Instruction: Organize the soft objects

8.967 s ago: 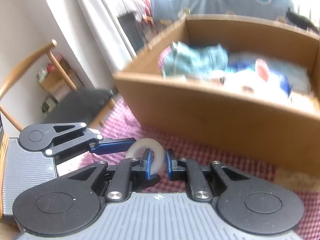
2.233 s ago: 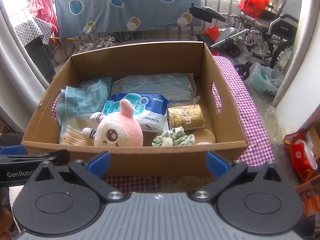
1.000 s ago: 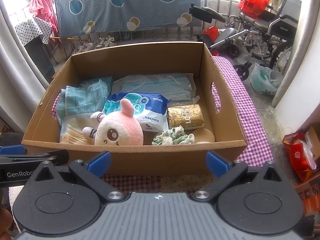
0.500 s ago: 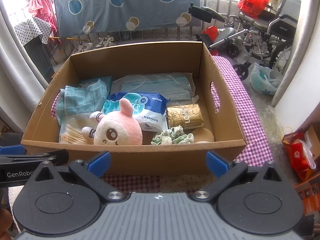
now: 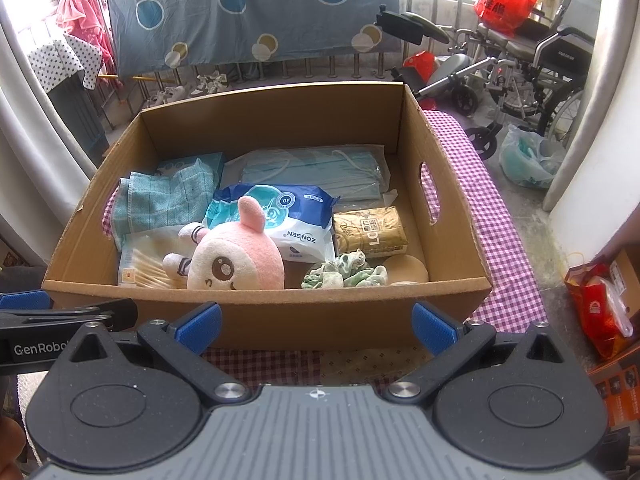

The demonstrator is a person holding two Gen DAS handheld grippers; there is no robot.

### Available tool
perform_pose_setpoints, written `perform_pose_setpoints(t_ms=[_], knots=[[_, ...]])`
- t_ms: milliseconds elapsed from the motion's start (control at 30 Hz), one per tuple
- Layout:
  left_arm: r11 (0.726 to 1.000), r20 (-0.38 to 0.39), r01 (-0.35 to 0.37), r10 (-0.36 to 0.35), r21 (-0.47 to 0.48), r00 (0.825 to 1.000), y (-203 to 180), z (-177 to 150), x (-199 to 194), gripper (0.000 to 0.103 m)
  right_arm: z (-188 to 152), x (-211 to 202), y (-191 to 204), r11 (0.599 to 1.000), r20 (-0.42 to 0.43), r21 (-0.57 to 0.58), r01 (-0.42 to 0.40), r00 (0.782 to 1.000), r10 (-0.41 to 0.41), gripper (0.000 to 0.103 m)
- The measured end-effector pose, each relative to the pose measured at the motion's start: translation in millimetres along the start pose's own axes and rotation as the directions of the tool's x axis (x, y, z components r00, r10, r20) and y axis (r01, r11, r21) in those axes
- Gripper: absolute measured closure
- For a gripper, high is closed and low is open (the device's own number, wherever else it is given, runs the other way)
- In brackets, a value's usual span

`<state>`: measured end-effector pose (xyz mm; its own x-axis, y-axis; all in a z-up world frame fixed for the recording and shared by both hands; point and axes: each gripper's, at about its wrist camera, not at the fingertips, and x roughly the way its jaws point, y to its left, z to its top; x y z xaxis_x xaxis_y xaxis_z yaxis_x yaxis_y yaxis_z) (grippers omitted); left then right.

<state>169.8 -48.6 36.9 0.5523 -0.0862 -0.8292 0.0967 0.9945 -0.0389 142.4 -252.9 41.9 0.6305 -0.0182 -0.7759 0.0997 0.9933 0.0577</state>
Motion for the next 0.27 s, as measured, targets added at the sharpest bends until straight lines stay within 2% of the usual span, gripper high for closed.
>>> perform_pose_setpoints(t_ms=[267], knots=[[1.0, -0.003, 0.0, 0.0, 0.0, 1.0, -1.0, -0.2, 0.7, 0.001, -1.5, 0.1, 0.0, 1.0, -0.004, 0.004, 0.003, 1.0, -0.003, 0.0]])
